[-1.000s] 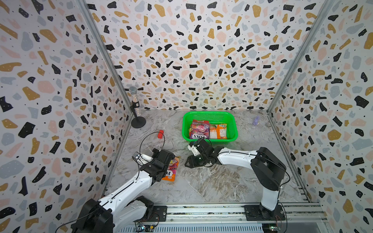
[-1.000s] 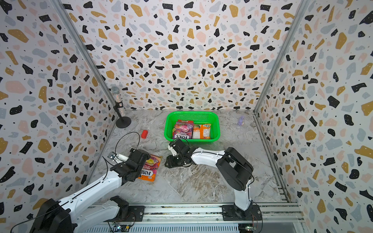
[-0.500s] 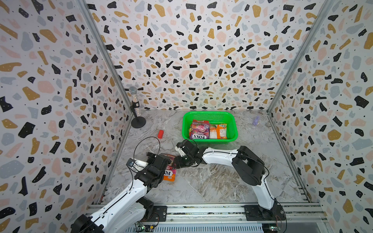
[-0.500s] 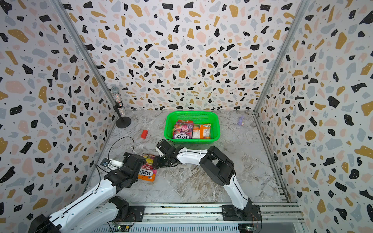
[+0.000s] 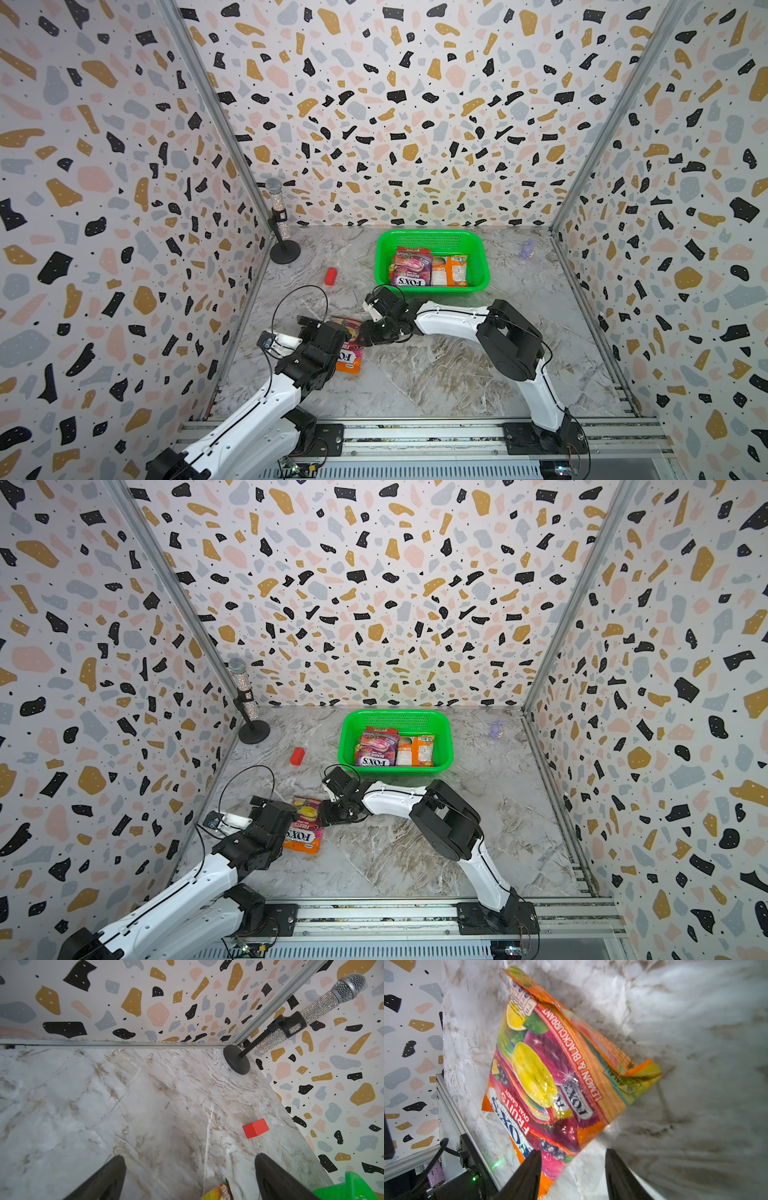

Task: Put the candies in the basket
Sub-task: Pick up the candy at the center of the board.

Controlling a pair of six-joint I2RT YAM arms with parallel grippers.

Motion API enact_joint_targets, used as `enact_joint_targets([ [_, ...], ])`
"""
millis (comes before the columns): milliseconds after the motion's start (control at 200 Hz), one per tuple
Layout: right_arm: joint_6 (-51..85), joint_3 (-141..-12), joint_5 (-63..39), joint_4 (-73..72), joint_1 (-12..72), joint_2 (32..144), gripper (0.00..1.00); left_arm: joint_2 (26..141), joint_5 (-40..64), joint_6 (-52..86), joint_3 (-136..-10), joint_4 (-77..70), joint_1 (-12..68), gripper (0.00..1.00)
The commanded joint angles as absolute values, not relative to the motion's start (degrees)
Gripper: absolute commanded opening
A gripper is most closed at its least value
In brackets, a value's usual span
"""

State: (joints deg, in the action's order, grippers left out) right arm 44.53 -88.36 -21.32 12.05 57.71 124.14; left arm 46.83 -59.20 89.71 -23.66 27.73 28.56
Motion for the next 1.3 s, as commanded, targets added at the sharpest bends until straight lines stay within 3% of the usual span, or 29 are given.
enact_joint_targets([
  [0, 44.0, -91.1, -21.8, 13.5, 57.5, 125.6, 0.52, 46.3, -63.2, 91.1, -22.3, 29.1, 28.2, 1.00],
  [185, 45.4, -92.0, -23.0, 11.7, 57.2, 127.8, 0.45, 46.7, -66.5, 91.6, -23.0, 31.0, 28.1, 1.00],
  [360, 45.6, -90.6, -22.8, 11.2, 56.8, 127.5, 0.00, 45.5, -66.2, 91.6, -22.9, 31.1, 28.1, 1.00],
  [511, 43.1, -86.1, -20.8, 11.8, 56.4, 122.0, 0.00, 46.9, -64.0, 88.0, -23.5, 28.5, 28.2, 1.00],
  [656, 35.1, -79.8, -15.1, 18.5, 55.6, 110.6, 0.00, 49.0, -56.9, 72.6, -22.2, 13.1, 28.1, 1.00],
  [766, 28.0, -75.4, -6.5, 25.9, 55.2, 100.5, 0.00, 50.1, -40.8, 51.9, -20.5, -6.7, 28.1, 1.00],
  [896, 22.8, -71.7, -0.1, 31.1, 54.2, 89.8, 0.00, 54.1, -21.1, 38.2, -21.8, -18.5, 28.2, 1.00],
  [1076, 17.9, -71.9, 5.0, 36.4, 51.2, 81.1, 0.00, 64.2, -5.0, 33.1, -28.1, -20.3, 28.6, 1.00],
  [1297, 15.2, -72.9, 6.4, 37.4, 43.9, 76.3, 0.00, 69.8, -1.2, 33.2, -30.6, -20.3, 28.7, 1.00],
])
